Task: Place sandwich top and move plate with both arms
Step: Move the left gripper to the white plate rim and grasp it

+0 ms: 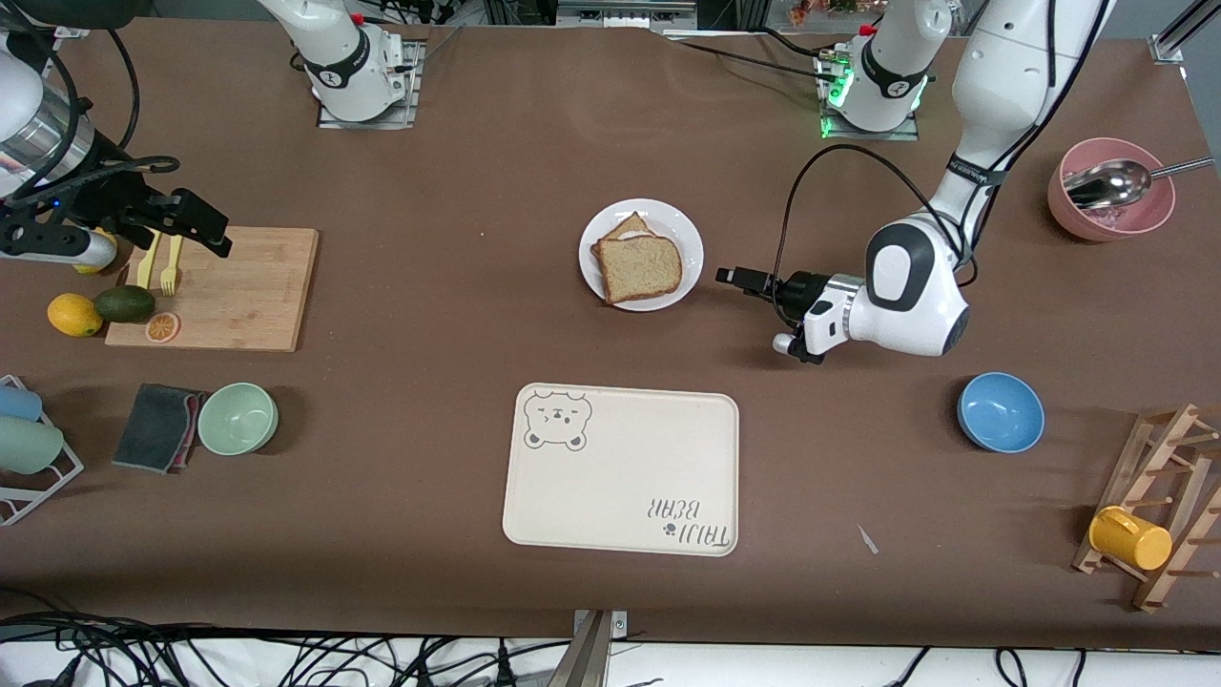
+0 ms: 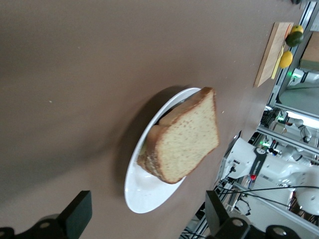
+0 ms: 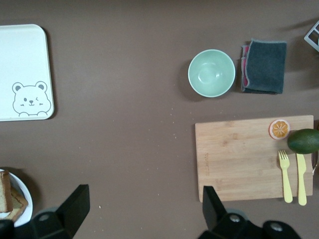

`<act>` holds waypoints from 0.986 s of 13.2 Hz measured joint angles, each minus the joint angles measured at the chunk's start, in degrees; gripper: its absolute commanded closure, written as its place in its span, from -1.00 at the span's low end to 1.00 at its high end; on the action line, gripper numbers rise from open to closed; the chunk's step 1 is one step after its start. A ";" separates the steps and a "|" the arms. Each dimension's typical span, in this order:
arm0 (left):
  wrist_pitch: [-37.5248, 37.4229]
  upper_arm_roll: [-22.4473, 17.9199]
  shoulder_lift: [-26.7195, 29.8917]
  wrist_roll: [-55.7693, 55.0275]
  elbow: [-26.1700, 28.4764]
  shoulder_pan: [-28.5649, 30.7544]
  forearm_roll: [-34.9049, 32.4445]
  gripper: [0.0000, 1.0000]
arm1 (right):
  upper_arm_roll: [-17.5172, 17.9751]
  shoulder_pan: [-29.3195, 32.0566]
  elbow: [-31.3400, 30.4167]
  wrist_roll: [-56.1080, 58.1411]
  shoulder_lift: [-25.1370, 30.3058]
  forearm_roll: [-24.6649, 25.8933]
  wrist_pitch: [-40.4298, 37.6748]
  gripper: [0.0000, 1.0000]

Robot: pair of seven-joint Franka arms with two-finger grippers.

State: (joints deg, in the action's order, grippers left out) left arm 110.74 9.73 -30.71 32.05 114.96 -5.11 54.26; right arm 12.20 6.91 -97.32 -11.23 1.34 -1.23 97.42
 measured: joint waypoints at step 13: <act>8.74 0.91 -2.75 21.38 5.79 -5.27 8.10 -0.26 | 0.19 0.00 -0.17 -0.37 -0.19 0.00 -0.64 -1.00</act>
State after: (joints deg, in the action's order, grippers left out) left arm 119.49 10.65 -33.45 53.44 120.75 -10.38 62.36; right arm 12.39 6.91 -97.49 -11.60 1.15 -1.23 96.78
